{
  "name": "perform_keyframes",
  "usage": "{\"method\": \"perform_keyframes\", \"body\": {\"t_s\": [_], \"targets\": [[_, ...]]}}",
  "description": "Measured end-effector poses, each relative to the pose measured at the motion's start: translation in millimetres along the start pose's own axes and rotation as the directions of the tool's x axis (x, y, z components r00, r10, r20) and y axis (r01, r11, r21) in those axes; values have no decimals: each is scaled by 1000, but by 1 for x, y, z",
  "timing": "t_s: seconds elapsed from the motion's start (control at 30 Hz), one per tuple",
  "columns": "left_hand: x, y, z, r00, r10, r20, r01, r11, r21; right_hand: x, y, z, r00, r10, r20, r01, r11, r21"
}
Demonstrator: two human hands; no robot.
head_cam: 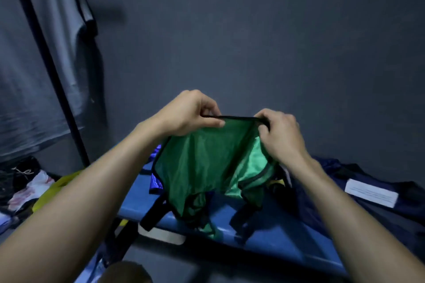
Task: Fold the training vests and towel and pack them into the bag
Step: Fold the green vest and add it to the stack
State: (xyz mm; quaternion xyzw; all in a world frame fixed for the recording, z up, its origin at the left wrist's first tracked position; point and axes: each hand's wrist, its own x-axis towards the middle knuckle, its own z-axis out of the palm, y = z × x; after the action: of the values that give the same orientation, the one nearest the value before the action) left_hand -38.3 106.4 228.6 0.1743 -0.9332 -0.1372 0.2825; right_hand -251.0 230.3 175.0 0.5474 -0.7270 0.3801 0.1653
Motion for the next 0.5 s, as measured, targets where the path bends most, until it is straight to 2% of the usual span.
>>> {"method": "perform_keyframes", "body": {"t_s": [0.1,0.17,0.23,0.33,0.43,0.5], "targets": [[0,-9,-29,999,19,36,-24,990,139,30,5,-42,1000,-3,28,4,999,-53],[-3,-21,-45,998,-24,55,10,973,228,47,6,-72,998,-21,63,24,999,-44],[-10,-33,-59,995,-67,79,42,960,278,57,6,-101,993,-34,110,31,999,28],[-27,-51,-78,983,-124,133,77,947,312,63,12,-136,976,-44,212,-5,974,225],[-43,-54,-100,985,-132,108,110,976,187,61,17,-158,963,-41,265,-56,935,350],[-46,-46,-115,995,-97,3,97,991,-92,60,20,-167,968,-28,251,-83,903,422]]}}
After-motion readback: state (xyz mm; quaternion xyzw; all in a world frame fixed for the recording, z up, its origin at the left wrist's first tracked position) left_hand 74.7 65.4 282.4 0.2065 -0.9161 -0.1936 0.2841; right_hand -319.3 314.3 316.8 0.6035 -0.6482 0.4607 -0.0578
